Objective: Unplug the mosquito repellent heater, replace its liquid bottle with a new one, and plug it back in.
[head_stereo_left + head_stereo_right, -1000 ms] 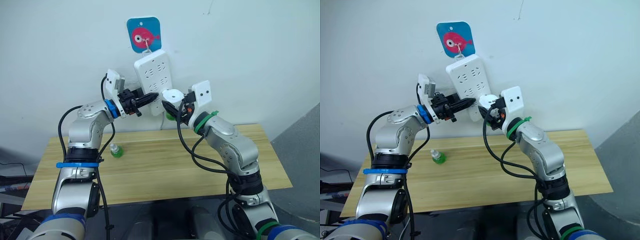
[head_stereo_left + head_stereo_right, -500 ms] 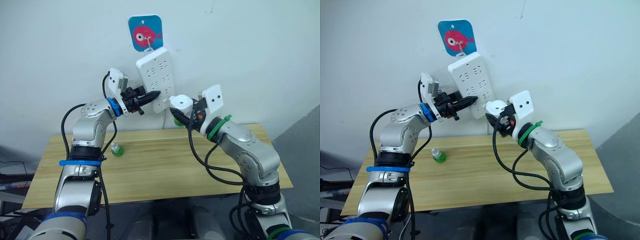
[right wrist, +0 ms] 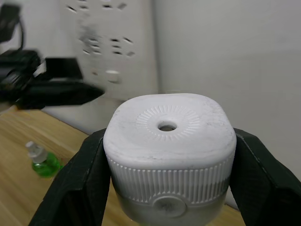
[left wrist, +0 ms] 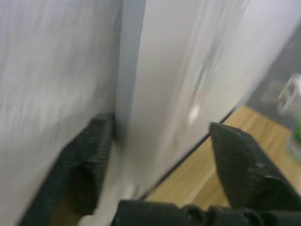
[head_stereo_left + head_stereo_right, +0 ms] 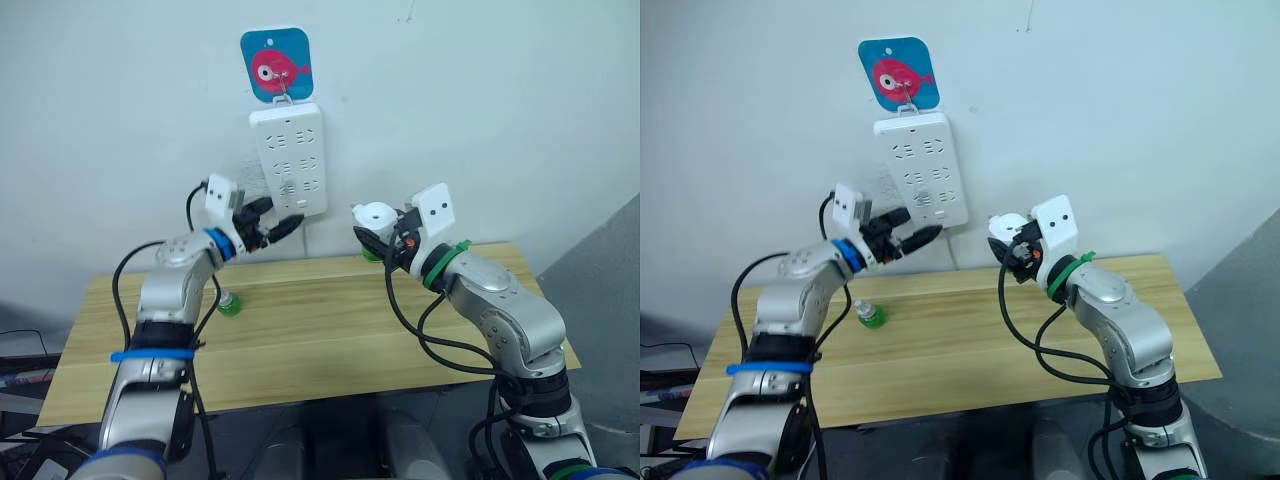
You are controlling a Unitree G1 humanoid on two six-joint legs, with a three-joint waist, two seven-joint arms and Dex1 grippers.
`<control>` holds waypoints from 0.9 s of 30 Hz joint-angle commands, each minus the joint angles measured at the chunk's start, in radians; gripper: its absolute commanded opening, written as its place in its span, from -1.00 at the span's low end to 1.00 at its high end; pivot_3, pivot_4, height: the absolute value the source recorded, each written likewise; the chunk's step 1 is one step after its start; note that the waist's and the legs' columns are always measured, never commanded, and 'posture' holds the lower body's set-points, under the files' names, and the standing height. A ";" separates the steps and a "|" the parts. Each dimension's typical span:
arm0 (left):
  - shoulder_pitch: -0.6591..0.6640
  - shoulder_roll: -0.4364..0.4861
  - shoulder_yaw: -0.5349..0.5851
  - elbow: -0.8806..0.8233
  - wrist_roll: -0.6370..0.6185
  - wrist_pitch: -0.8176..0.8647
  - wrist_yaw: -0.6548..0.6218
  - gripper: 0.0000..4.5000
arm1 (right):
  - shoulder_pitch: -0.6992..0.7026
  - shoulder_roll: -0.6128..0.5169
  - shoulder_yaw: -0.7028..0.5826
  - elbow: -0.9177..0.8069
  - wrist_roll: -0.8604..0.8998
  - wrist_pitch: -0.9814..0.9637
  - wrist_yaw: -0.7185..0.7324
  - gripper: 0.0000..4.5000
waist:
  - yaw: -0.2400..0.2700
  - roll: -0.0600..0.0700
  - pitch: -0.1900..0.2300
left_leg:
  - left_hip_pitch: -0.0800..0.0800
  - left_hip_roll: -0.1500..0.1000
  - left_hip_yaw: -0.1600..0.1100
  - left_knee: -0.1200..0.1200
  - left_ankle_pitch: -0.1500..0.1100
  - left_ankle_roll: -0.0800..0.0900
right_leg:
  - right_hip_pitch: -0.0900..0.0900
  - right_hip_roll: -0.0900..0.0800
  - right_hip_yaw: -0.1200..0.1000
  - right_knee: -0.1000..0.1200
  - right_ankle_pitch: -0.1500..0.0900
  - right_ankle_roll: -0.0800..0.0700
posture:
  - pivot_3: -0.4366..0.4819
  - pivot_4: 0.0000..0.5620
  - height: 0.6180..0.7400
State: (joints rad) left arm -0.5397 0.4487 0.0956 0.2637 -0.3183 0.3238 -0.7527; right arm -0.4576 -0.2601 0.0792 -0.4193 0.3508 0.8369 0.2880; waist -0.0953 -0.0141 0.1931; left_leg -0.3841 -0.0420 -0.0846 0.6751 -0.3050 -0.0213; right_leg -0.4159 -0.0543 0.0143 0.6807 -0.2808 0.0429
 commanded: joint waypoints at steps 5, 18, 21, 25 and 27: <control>0.295 -0.001 0.004 -0.388 0.011 -0.029 0.089 0.98 | 0.004 0.067 -0.162 0.042 0.093 0.031 -0.032 0.35 | 0.008 0.000 0.001 | -0.002 0.000 0.001 -0.001 0.000 0.000 | -0.002 -0.001 0.001 0.000 0.000 0.000 | -0.24 -0.21 1.00; 0.306 -0.134 -0.200 -0.580 0.045 -0.120 0.104 0.98 | -0.187 0.372 -0.782 0.218 0.838 0.500 -0.534 0.35 | 0.040 0.007 0.012 | 0.002 0.001 0.003 0.001 0.000 0.004 | 0.004 0.000 0.001 0.000 0.003 -0.005 | -0.18 -0.24 1.00; 0.289 -0.183 -0.239 -0.557 0.065 -0.135 0.131 0.98 | -0.177 0.403 -0.777 0.215 0.990 0.443 -0.673 0.35 | 0.035 0.008 0.012 | 0.001 0.001 0.004 0.001 0.000 0.004 | 0.004 0.000 0.001 0.000 0.004 -0.004 | -0.20 -0.25 1.00; 0.266 -0.227 -0.247 -0.531 0.072 -0.138 0.167 0.98 | -0.132 0.385 -0.698 0.192 1.154 0.378 -0.795 0.35 | 0.030 0.007 0.012 | 0.000 0.001 0.004 0.000 0.000 0.005 | 0.002 0.000 0.001 0.000 0.004 -0.004 | -0.22 -0.25 1.00; 0.247 -0.245 -0.243 -0.506 0.080 -0.148 0.184 0.98 | -0.113 0.375 -0.653 0.183 1.215 0.331 -0.844 0.35 | 0.028 0.007 0.012 | 0.000 0.002 0.004 0.000 0.000 0.005 | 0.002 0.001 0.001 0.000 0.004 -0.004 | -0.24 -0.23 1.00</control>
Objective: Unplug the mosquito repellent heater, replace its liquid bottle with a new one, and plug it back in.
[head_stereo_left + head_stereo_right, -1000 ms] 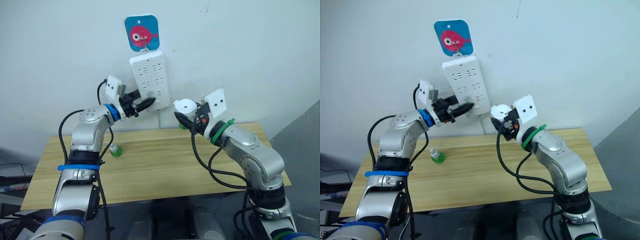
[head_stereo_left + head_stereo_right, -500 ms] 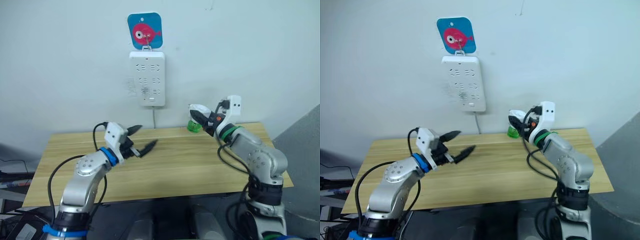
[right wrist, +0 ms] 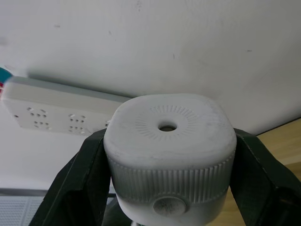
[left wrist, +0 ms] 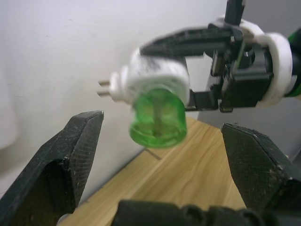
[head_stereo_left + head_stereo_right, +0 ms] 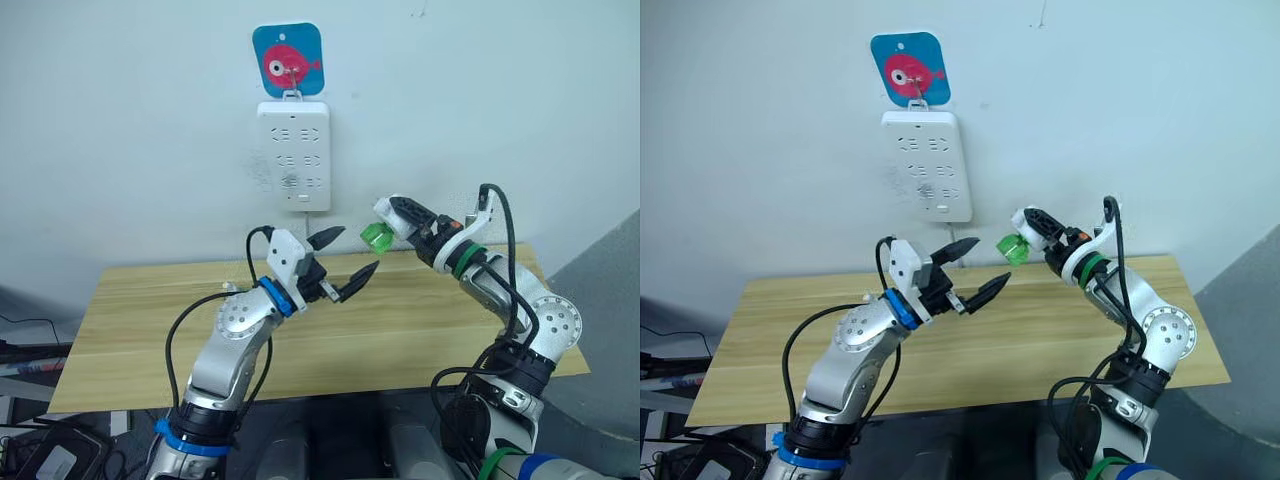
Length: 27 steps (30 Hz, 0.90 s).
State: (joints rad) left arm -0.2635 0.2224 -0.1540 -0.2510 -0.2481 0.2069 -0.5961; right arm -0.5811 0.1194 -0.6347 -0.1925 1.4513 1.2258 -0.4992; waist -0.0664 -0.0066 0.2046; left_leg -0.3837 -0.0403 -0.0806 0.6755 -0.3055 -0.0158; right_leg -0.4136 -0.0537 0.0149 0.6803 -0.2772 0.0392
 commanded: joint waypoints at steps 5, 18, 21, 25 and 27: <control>-0.056 -0.045 0.001 0.029 0.010 -0.037 0.043 0.98 | 0.053 -0.053 0.172 -0.072 0.231 -0.172 -0.133 0.35 | -0.012 0.000 0.000 | 0.000 0.000 0.002 0.002 0.000 0.000 | 0.001 0.000 0.002 -0.001 0.000 0.000 | -0.26 -0.23 1.00; -0.024 -0.095 -0.008 0.011 -0.013 -0.008 0.078 0.98 | 0.102 -0.198 0.361 -0.100 0.364 -0.385 -0.153 0.35 | -0.018 -0.001 0.002 | 0.001 0.000 0.002 0.002 0.000 0.001 | 0.002 0.001 0.002 -0.001 0.000 0.000 | -0.28 -0.21 1.00; -0.027 -0.100 -0.007 0.012 -0.014 -0.004 0.085 0.98 | 0.107 -0.224 0.386 -0.101 0.379 -0.413 -0.150 0.35 | -0.018 -0.002 0.005 | 0.001 0.000 0.001 0.002 0.000 0.001 | 0.002 0.001 0.001 -0.002 0.000 0.001 | -0.29 -0.19 1.00; -0.027 -0.106 -0.004 0.009 -0.028 -0.001 0.085 0.71 | 0.113 -0.253 0.414 -0.101 0.395 -0.443 -0.142 0.35 | -0.018 -0.003 0.007 | 0.000 0.000 0.001 0.002 0.000 0.001 | 0.002 0.001 0.001 -0.002 0.000 0.001 | -0.29 -0.19 1.00; -0.028 -0.109 -0.006 0.009 -0.032 0.000 0.084 0.47 | 0.115 -0.261 0.424 -0.100 0.405 -0.459 -0.139 0.35 | -0.018 -0.004 0.008 | 0.000 0.000 0.001 0.002 0.000 0.001 | 0.002 0.001 0.002 -0.002 0.000 0.001 | -0.29 -0.18 1.00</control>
State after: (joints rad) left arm -0.2855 0.1188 -0.1650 -0.2032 -0.2693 0.2143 -0.5175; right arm -0.4608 -0.1366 -0.2155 -0.2403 1.8201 0.7811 -0.6546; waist -0.0840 -0.0104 0.2126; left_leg -0.3837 -0.0403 -0.0791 0.6773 -0.3051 -0.0151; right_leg -0.4114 -0.0526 0.0165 0.6779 -0.2775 0.0398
